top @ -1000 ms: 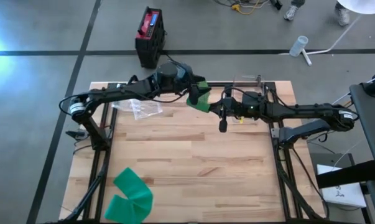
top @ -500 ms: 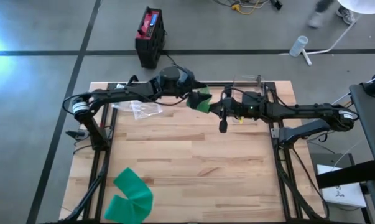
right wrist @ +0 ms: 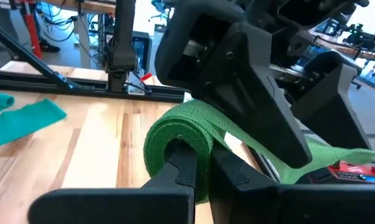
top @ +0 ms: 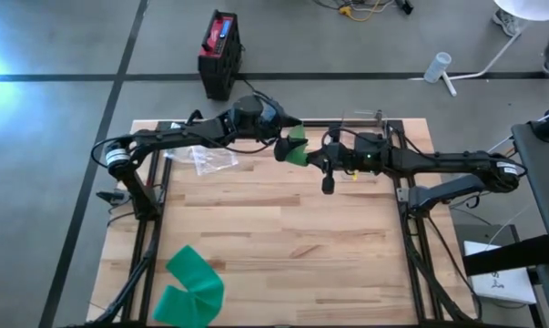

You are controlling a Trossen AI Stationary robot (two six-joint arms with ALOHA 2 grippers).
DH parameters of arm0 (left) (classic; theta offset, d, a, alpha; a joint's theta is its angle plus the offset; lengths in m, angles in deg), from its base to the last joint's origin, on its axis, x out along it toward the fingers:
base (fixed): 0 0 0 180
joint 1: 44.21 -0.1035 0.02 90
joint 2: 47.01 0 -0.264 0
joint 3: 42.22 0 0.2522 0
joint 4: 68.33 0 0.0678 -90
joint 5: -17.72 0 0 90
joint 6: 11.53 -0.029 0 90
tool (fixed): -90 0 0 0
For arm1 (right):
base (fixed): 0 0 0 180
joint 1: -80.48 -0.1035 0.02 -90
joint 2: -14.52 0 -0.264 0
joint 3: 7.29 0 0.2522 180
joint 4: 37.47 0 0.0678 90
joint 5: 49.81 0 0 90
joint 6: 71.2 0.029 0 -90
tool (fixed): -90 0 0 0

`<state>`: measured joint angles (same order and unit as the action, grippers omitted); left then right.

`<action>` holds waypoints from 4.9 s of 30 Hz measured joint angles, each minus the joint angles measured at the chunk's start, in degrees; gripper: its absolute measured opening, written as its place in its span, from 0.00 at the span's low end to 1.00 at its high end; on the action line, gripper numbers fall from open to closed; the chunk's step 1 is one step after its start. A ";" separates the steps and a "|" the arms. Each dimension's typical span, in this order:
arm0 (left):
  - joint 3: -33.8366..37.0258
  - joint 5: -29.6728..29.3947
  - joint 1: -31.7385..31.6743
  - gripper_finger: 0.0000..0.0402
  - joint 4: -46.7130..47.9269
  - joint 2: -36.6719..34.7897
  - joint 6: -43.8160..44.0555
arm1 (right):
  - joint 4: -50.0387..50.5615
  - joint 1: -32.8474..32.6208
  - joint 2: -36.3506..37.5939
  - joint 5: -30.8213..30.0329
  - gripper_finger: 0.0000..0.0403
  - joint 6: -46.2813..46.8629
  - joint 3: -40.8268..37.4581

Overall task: Roll bandage
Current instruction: Roll the green bandage

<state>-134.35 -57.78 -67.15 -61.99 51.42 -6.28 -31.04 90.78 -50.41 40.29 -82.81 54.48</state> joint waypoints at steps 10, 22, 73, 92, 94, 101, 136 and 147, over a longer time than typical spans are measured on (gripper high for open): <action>0.11 13.25 0.11 0.82 -8.92 0.09 7.39 | 1.78 -1.80 1.75 6.97 0.02 -1.45 1.59; 0.09 19.02 -0.82 0.79 -3.89 -1.94 12.25 | 1.55 -2.05 6.38 13.48 0.02 -1.70 1.57; 25.53 7.98 9.49 0.69 -28.10 -22.91 -13.90 | -2.63 -2.15 8.25 11.82 0.02 -14.95 1.44; 25.53 0.91 11.28 0.59 -27.99 -22.67 -43.68 | -1.76 -0.75 8.23 11.84 0.02 3.11 1.44; 25.53 0.89 11.28 0.57 -27.96 -22.61 -44.90 | -1.59 -0.75 8.22 11.86 0.02 3.71 1.44; 25.51 0.94 11.28 0.51 -28.86 -21.17 -46.35 | -0.22 -0.66 8.21 11.82 0.02 5.15 1.42; 22.51 1.24 7.97 0.02 -19.27 -21.36 -10.97 | 6.64 -1.42 13.82 -0.52 0.39 -9.98 4.59; 21.73 11.64 -1.54 0.02 -21.64 -21.97 11.76 | 8.58 -9.86 7.29 -11.33 0.44 -28.54 2.66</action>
<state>-112.63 -46.14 -68.69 -83.63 29.45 5.48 -22.46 80.92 -43.13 28.96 -111.35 57.15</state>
